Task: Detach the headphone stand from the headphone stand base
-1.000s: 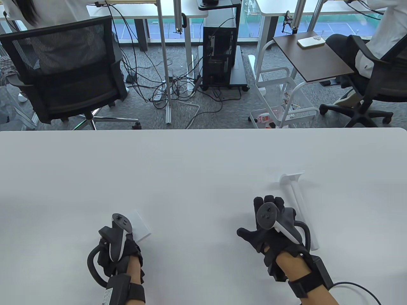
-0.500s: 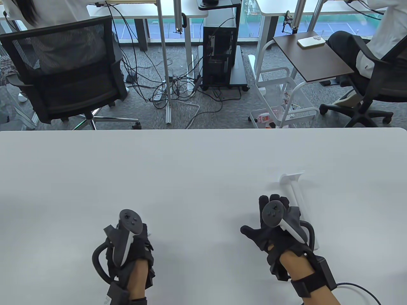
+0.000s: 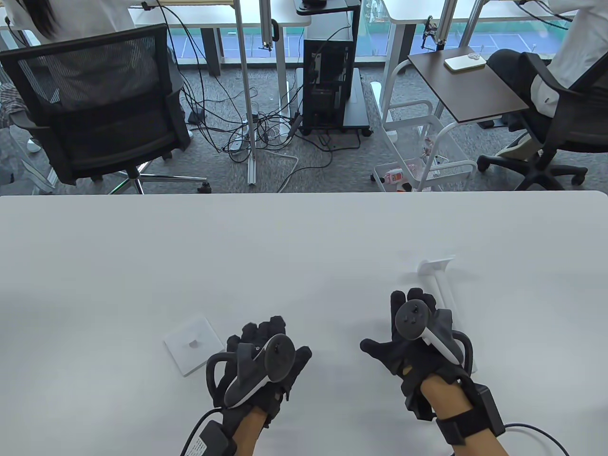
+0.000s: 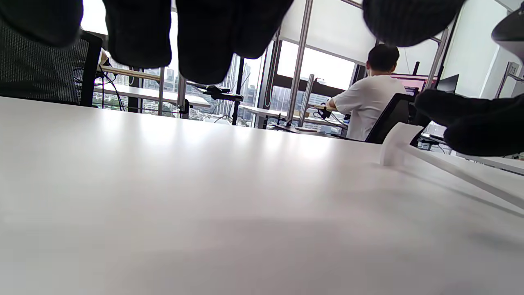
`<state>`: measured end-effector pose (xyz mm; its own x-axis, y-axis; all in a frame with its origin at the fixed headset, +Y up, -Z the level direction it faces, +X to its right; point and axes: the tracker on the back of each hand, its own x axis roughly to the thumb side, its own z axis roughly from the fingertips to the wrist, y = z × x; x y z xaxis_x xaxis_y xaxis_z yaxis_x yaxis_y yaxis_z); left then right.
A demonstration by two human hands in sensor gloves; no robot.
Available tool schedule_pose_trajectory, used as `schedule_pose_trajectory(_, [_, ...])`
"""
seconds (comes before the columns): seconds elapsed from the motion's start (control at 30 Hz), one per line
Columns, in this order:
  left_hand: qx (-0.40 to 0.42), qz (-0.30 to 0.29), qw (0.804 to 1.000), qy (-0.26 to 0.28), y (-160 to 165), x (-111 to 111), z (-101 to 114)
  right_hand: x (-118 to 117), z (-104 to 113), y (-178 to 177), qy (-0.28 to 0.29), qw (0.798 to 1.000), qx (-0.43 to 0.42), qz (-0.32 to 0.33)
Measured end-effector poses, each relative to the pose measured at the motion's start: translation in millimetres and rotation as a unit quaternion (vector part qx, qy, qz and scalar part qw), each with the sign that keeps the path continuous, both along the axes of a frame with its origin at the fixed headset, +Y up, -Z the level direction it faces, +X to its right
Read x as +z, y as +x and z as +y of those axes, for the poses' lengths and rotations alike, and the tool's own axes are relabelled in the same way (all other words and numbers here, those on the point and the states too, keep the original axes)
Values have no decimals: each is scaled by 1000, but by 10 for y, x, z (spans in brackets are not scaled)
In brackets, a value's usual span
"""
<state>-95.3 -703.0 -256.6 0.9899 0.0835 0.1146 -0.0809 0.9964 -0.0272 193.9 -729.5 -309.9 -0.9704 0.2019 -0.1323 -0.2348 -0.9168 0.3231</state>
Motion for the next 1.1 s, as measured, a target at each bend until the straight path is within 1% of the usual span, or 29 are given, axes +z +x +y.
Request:
schedule_pose_trajectory(0.07, [-28, -2, 999, -37, 49, -51, -109, 2, -12, -18, -5, 1000, 11, 1])
schedule_pose_trajectory(0.13, [-39, -2, 998, -51, 82, -82, -183, 8, -10, -25, -4, 1000, 11, 4])
schedule_pose_trajectory(0.27, [-61, -1, 993, -100, 139, -124, -317, 20, -32, -64, -4, 1000, 16, 16])
schedule_pose_trajectory(0.43, [-58, -7, 991, -122, 185, -114, -391, 35, -18, -70, -2, 1000, 11, 20])
schedule_pose_trajectory(0.57, [-38, -13, 992, -118, 192, -102, -374, 27, -31, -78, 0, 1000, 17, 19])
schedule_pose_trajectory(0.63, [-39, -10, 993, -107, 186, -98, -358, 34, -43, -86, -9, 999, 28, 16])
schedule_pose_trajectory(0.73, [-20, -17, 995, -98, 182, -106, -378, 48, -40, -111, -6, 999, 29, 25])
schedule_pose_trajectory(0.8, [-15, -18, 996, -88, 170, -126, -398, 52, -35, -129, -5, 999, 29, 29])
schedule_pose_trajectory(1.03, [3, -17, 997, -77, 102, -113, -420, 67, -58, -146, -10, 999, 26, 37])
schedule_pose_trajectory(1.1, [-1, -17, 997, -79, 100, -119, -422, 63, -67, -128, -13, 999, 14, 39])
